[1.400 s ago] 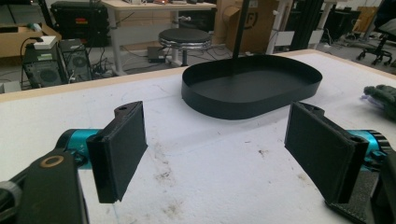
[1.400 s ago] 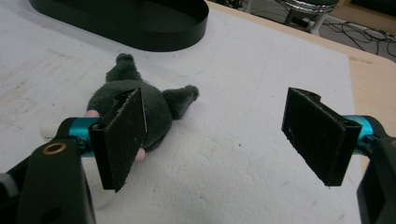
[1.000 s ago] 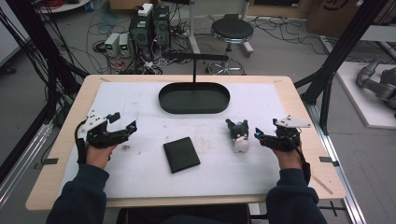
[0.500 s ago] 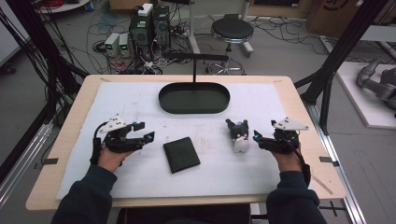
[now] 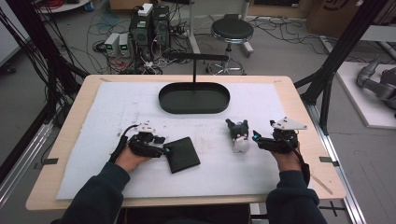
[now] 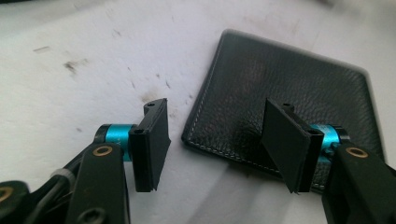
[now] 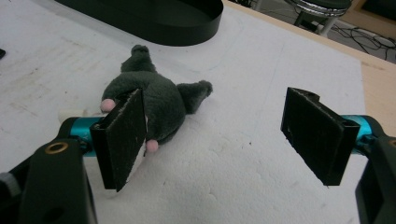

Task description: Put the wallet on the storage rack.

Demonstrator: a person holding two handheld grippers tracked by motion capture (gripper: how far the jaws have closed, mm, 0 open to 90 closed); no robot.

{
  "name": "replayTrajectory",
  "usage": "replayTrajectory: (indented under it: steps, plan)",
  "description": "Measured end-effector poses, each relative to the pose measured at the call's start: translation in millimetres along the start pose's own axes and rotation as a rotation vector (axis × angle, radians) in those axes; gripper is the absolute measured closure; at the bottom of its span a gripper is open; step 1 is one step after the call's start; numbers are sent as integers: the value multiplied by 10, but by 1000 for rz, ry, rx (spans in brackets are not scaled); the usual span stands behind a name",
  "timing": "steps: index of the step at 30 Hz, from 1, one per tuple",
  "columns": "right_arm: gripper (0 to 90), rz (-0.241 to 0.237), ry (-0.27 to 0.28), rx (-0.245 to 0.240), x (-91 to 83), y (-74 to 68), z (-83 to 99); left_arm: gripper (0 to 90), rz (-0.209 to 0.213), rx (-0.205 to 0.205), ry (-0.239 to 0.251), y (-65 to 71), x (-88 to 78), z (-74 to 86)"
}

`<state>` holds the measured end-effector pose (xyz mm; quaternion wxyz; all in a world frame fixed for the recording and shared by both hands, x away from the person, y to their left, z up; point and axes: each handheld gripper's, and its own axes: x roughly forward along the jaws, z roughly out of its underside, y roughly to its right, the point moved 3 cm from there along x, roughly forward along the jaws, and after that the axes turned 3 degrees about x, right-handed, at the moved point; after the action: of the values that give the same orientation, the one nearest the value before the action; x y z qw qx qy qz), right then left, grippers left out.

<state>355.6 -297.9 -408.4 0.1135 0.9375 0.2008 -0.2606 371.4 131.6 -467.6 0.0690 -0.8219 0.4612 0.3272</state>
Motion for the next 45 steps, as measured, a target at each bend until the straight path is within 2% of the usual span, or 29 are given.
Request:
replayTrajectory:
  steps: [2, 3, 6, 8, 10, 16, 20, 22, 25, 27, 29, 31, 34, 37, 39, 40, 41, 42, 43, 45]
  plan:
    - [228, -1, 1, 1, 0, 2, 0, 438, 29, -7, 3, -12, -5, 6]
    - [229, -2, -2, 0, 2, 3, 0, 497, 26, -9, 5, -6, -1, 5]
    - [229, -1, -5, -3, 4, 0, 1, 554, 16, -39, 15, -31, -18, 6]
    - [229, 1, -4, -1, 4, -2, 0, 656, 20, -66, 29, -63, -47, 14]
    - [229, 2, -4, 3, 4, -1, 1, 717, 29, -82, 37, -76, -64, 19]
    - [229, 4, -8, 7, 14, 7, 8, 799, 73, -123, 102, -95, -135, -12]
    - [228, 6, -11, 7, 18, 9, 14, 807, 38, -138, 116, -170, -203, -4]
    - [228, 4, -12, 6, 18, 5, 15, 809, 5, -151, 120, -236, -256, 7]
    - [229, 0, -11, 7, 8, -5, 16, 809, -48, -147, 111, -335, -346, 14]
    - [229, -2, -9, 8, -4, -6, 15, 809, -101, -128, 85, -410, -403, 7]
    - [229, -1, -5, 15, -11, -6, 12, 808, -127, -141, 93, -502, -443, 2]
    - [229, -5, -4, 14, -7, -9, 9, 808, -139, -157, 73, -580, -448, 1]
    - [229, -9, -5, 5, -5, -22, 6, 807, -133, -180, 57, -636, -398, -11]
    - [229, -12, -5, 11, 5, -23, 2, 799, -147, -196, 51, -642, -305, -63]
    - [229, -12, -5, 11, 12, -20, 0, 786, -171, -204, 61, -620, -252, -93]
    - [229, -10, -5, 10, 14, -20, -1, 777, -176, -202, 49, -590, -203, -105]
    - [229, -12, -6, 7, 18, -21, -2, 744, -178, -204, 37, -571, -173, -109]
    - [229, -11, -7, 9, 19, -22, -2, 641, -199, -215, 18, -540, -142, -113]
    - [229, -11, -5, 9, 20, -21, -3, 581, -221, -228, 12, -527, -143, -116]
    - [230, -11, -8, 12, 15, -17, -2, 426, -266, -313, 25, -495, -192, -108]
